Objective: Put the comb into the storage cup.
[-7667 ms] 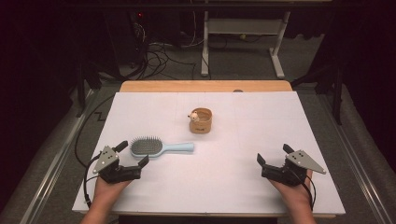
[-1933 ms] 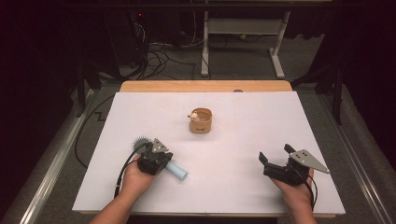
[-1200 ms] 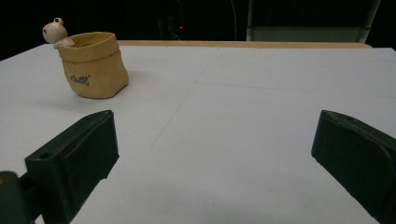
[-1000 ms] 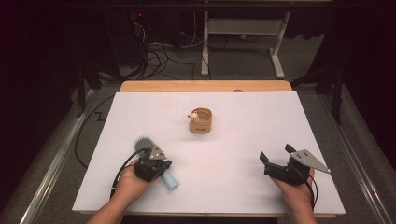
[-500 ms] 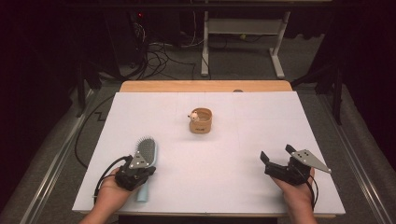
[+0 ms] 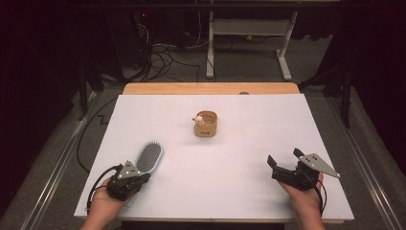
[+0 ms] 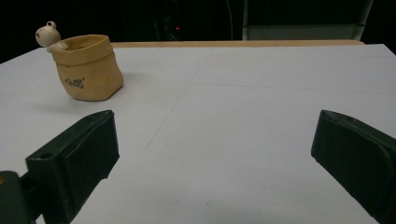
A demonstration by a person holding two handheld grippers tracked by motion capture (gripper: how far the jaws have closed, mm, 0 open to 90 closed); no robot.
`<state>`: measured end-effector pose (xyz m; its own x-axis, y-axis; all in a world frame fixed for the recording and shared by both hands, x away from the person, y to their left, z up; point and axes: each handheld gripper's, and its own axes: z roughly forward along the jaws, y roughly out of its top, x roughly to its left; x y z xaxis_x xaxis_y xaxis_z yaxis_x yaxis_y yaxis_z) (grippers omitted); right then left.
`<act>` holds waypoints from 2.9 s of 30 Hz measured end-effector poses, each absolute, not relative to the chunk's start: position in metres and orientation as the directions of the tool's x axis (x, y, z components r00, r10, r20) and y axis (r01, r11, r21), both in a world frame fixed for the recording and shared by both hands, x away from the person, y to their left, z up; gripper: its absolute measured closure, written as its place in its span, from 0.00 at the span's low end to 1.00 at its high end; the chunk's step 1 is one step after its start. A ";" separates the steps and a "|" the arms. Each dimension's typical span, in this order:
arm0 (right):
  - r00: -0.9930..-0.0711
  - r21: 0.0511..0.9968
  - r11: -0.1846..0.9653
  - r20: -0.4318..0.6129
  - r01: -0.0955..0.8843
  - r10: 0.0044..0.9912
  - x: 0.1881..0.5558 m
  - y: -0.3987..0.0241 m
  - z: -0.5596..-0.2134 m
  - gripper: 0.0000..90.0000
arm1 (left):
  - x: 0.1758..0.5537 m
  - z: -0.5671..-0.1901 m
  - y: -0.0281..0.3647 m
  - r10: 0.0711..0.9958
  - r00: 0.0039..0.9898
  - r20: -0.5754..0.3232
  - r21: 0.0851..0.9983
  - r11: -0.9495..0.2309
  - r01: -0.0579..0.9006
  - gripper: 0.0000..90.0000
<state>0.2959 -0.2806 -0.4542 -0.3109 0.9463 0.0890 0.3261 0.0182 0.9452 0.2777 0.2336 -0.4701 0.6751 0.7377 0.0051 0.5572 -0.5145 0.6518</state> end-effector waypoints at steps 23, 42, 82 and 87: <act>-0.309 0.946 0.016 0.090 0.324 0.947 0.296 -0.282 -0.454 0.02 | 0.271 -0.458 0.285 0.830 0.553 -0.077 0.909 -0.170 0.381 0.60; -0.306 0.945 0.010 0.096 0.326 0.947 0.297 -0.283 -0.453 0.02 | 0.269 -0.452 0.279 0.832 0.554 -0.042 0.927 -0.175 0.332 0.17; -0.385 0.945 0.112 0.016 0.308 0.923 0.293 -0.273 -0.454 0.00 | 0.291 -0.455 0.268 0.848 0.525 -0.079 0.817 -0.246 0.521 0.00; -0.383 0.947 0.105 0.020 0.303 0.924 0.292 -0.274 -0.453 0.00 | 0.294 -0.454 0.264 0.862 0.504 -0.061 0.804 -0.257 0.537 0.00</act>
<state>0.2924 -0.2744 -0.4532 -0.3829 0.9236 0.0205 0.3033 0.1048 0.9471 0.2937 0.2642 -0.4539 0.5036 0.8618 -0.0606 0.5365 -0.2570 0.8038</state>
